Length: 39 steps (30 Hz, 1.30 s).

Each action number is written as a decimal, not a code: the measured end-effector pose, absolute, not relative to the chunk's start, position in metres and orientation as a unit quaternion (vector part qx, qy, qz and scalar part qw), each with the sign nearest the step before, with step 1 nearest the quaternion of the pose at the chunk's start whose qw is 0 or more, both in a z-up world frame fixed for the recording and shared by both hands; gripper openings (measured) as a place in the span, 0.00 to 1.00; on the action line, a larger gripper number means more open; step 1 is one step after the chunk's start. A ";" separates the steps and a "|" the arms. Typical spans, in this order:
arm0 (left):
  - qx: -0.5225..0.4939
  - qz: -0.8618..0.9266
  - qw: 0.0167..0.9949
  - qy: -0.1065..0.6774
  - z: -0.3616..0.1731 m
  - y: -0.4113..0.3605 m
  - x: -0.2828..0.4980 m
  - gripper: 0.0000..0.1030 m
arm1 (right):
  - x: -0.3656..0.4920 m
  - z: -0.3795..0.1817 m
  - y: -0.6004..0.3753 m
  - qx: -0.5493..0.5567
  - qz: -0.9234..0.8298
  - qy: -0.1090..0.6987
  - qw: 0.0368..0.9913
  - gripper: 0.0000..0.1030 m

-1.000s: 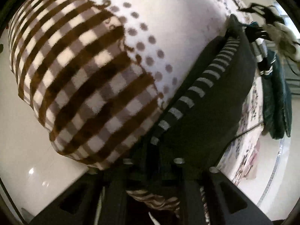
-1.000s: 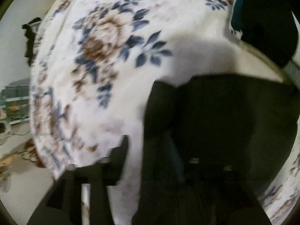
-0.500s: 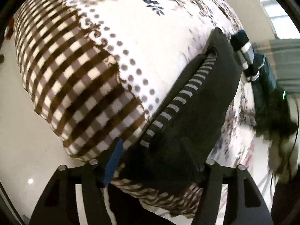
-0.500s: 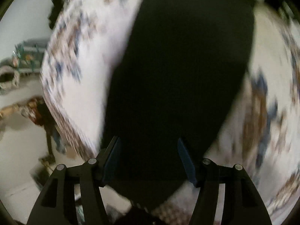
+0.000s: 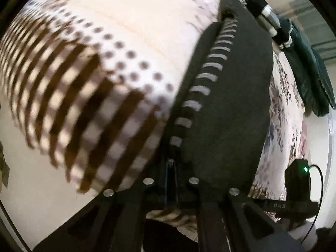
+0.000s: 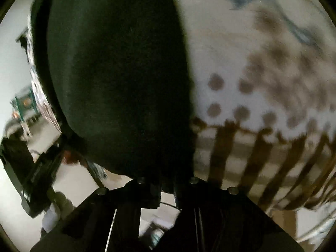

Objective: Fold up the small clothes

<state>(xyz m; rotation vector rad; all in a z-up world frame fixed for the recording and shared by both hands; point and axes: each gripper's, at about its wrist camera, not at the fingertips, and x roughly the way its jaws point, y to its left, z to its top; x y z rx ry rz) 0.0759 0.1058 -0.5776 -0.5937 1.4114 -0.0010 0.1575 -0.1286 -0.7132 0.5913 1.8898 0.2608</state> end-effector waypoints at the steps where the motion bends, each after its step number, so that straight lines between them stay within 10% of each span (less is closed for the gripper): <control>1: -0.271 0.005 0.717 0.643 -0.578 0.109 0.072 0.03 | 0.152 -0.711 -0.129 0.232 0.113 0.796 0.548 0.06; 5: -0.287 -0.011 0.701 0.653 -0.547 0.112 0.079 0.08 | 0.152 -0.708 -0.137 0.240 0.106 0.804 0.533 0.07; 9: -0.271 -0.052 0.752 0.599 -0.489 0.105 0.124 0.72 | 0.188 -0.677 -0.158 0.270 0.112 0.783 0.548 0.21; 10: -0.273 -0.055 0.760 0.587 -0.482 0.107 0.138 0.73 | 0.202 -0.666 -0.166 0.279 0.110 0.772 0.561 0.40; 11: -0.279 -0.061 0.765 0.577 -0.479 0.108 0.155 0.73 | 0.216 -0.657 -0.174 0.290 0.107 0.762 0.569 0.55; 26: -0.213 -0.142 0.764 0.593 -0.593 0.075 0.534 0.70 | 0.545 -0.648 -0.264 0.378 0.053 0.611 0.694 0.56; 29: -0.212 -0.177 0.764 0.583 -0.599 0.068 0.551 0.05 | 0.590 -0.663 -0.271 0.401 0.038 0.595 0.695 0.56; 31: -0.199 -0.195 0.772 0.571 -0.592 0.062 0.553 0.05 | 0.614 -0.674 -0.270 0.425 0.046 0.593 0.683 0.56; 33: -0.194 -0.212 0.784 0.550 -0.580 0.060 0.553 0.04 | 0.625 -0.678 -0.269 0.427 0.053 0.590 0.684 0.43; 34: -0.200 -0.220 0.788 0.540 -0.573 0.061 0.554 0.04 | 0.622 -0.672 -0.266 0.407 0.049 0.587 0.698 0.11; 39: -0.214 -0.212 0.774 0.557 -0.593 0.069 0.575 0.05 | 0.628 -0.663 -0.277 0.348 -0.013 0.564 0.748 0.09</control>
